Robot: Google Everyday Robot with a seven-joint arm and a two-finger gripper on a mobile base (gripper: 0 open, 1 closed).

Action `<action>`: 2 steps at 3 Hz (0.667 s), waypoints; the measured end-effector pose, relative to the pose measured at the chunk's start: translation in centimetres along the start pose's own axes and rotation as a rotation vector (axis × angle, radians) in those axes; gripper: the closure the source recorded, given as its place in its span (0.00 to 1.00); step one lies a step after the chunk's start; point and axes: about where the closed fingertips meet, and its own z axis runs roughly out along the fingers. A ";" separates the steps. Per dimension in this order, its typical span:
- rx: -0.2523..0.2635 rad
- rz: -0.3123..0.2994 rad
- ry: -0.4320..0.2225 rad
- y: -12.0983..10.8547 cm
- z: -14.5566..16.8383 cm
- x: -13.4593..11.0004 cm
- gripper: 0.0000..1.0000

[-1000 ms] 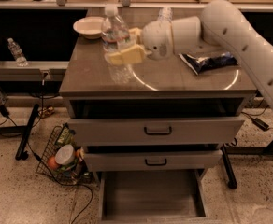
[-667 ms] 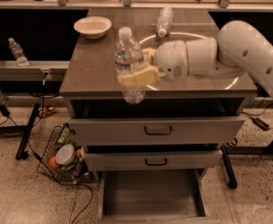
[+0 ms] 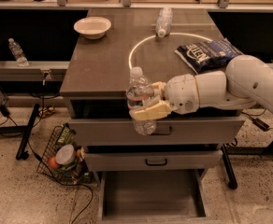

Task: Place water bottle into bottom drawer

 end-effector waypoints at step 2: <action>-0.055 0.006 -0.005 3.4 -2.0 8.6 1.00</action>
Offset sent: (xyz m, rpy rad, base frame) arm -0.0596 -0.0771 -0.1358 0.0176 0.0183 0.0719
